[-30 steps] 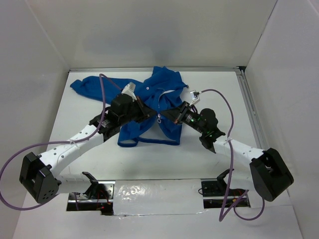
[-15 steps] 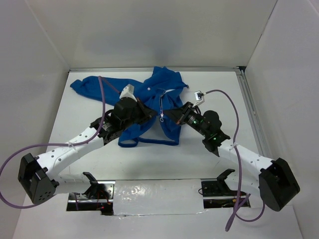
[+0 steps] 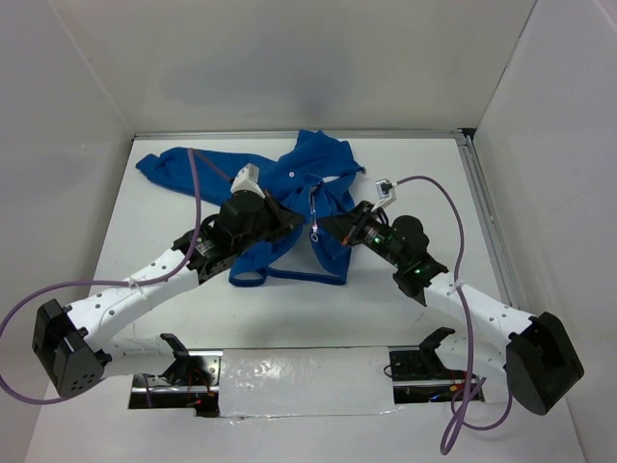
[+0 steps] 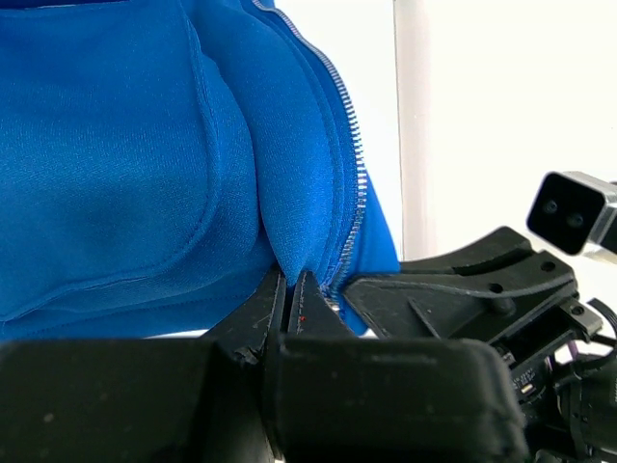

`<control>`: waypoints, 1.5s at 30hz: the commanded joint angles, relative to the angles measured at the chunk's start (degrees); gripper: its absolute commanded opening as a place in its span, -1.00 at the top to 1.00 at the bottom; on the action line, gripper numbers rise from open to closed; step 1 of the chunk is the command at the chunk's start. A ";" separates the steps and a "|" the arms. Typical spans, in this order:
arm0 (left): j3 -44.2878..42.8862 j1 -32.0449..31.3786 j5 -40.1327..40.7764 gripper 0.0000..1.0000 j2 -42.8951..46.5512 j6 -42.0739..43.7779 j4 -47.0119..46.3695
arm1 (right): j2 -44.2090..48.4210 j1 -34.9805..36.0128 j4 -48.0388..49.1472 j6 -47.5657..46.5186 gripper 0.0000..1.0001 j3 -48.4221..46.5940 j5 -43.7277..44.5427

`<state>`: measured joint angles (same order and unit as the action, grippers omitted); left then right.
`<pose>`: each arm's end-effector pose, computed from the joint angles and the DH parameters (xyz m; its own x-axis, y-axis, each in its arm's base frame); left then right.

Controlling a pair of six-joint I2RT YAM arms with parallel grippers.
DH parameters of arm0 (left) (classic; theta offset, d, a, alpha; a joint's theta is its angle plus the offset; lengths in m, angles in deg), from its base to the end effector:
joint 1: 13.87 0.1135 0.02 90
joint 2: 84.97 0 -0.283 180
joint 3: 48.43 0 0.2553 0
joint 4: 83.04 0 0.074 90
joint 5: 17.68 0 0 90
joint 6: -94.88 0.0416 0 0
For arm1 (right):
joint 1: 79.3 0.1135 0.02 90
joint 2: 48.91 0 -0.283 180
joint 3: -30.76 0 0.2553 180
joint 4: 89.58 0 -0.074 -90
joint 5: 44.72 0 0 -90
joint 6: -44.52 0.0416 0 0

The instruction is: Zip up the jacket

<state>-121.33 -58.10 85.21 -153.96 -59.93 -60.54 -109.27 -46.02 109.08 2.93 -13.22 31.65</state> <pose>0.2084 -0.1899 0.3586 -0.5754 -0.6709 -0.4678 0.0182 0.5613 -0.8274 0.1947 0.1395 0.2920 -0.5240 0.5255 -0.6703 -0.5095 0.4372 0.7411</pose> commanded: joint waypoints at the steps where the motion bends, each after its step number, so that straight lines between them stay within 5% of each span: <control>1: -2.57 -1.12 0.65 1.00 1.84 0.39 -4.07 | -0.46 0.74 5.54 0.90 1.00 -0.11 -0.52; 27: -4.41 -1.92 -2.34 1.00 -0.53 2.68 -3.46 | 0.06 0.03 10.99 2.84 1.00 0.07 2.38; 40: -3.97 -1.92 -1.54 1.00 1.84 5.13 -4.59 | 1.03 -0.67 -0.60 -5.77 1.00 -3.18 -3.59; 45: -4.15 -1.92 -2.78 1.00 1.58 4.96 -4.69 | 1.38 -0.23 2.64 -4.90 1.00 -2.22 -4.57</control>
<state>-123.54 -59.45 83.96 -154.14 -56.33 -60.69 -109.51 -46.50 108.60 -0.62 -13.55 29.05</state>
